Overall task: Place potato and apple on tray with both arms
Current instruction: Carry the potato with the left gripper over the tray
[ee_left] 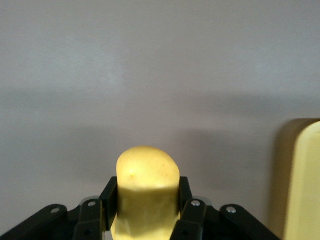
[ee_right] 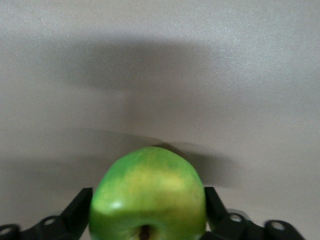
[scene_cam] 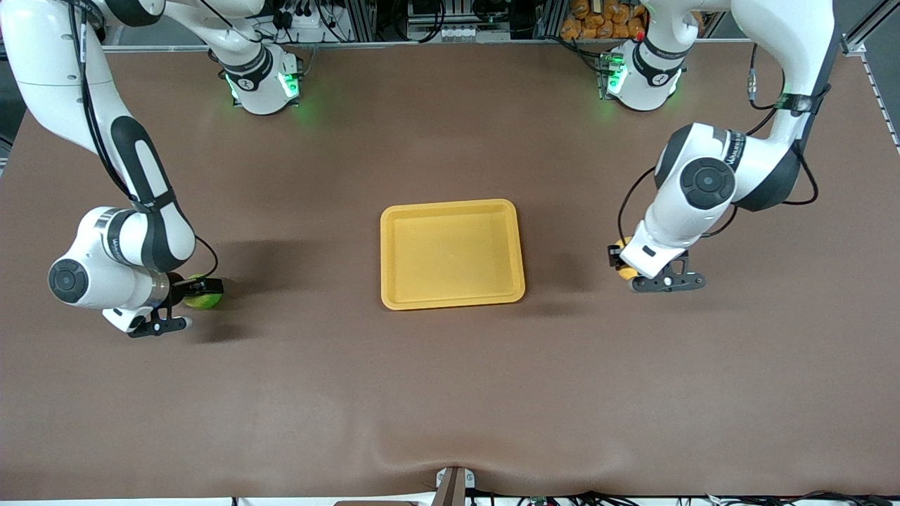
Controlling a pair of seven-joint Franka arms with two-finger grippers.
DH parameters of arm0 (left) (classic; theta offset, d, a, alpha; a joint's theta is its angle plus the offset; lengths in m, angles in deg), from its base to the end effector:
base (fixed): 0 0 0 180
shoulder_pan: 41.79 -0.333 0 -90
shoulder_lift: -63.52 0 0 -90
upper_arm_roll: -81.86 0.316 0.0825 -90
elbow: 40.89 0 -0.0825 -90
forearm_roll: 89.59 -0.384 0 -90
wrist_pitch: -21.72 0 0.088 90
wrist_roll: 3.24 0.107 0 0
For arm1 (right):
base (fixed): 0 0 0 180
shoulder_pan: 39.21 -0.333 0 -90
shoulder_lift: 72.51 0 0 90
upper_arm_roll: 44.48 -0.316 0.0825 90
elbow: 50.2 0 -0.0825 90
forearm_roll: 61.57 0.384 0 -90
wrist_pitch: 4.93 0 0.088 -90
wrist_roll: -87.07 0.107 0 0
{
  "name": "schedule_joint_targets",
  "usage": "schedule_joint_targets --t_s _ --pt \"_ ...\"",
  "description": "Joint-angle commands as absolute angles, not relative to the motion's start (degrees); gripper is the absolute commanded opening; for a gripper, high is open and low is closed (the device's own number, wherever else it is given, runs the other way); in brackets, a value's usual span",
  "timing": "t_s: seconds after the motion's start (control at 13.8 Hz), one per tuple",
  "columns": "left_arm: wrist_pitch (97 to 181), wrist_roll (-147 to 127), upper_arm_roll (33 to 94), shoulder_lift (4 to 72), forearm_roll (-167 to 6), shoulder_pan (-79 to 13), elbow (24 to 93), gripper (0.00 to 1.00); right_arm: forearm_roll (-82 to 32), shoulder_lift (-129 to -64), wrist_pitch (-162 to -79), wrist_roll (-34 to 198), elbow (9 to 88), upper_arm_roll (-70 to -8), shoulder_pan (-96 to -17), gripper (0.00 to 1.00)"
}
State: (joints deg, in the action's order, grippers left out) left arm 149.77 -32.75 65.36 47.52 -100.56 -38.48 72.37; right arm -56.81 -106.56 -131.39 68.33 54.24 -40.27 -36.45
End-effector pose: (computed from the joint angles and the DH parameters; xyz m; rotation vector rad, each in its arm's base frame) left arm 0.5704 -0.1926 0.3326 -3.0722 -0.0935 -0.0379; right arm 0.6216 -0.0710 0.1936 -3.0523 -0.2406 0.3042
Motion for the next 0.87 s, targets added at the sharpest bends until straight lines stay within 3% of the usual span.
schedule_joint_targets --t_s 0.0,0.07,0.22,0.8 --pt "147.1 -40.3 62.5 44.9 -101.0 -37.5 68.6 0.10 -55.9 -105.8 -130.0 66.4 53.4 -40.5 -35.9 0.24" --pt "146.8 -42.9 62.6 44.6 -101.0 -35.9 68.5 0.10 -55.9 -106.0 -130.3 64.9 52.7 -40.5 -35.6 0.15" --pt "146.8 -47.5 62.5 42.8 -101.0 -33.8 66.9 0.10 -55.9 -106.4 -130.5 63.2 50.7 -40.4 -35.5 0.11" --pt "146.8 -60.3 62.8 35.1 -101.8 -25.5 58.3 0.10 -56.0 -106.4 -131.0 60.6 49.8 -40.4 -34.4 0.12"
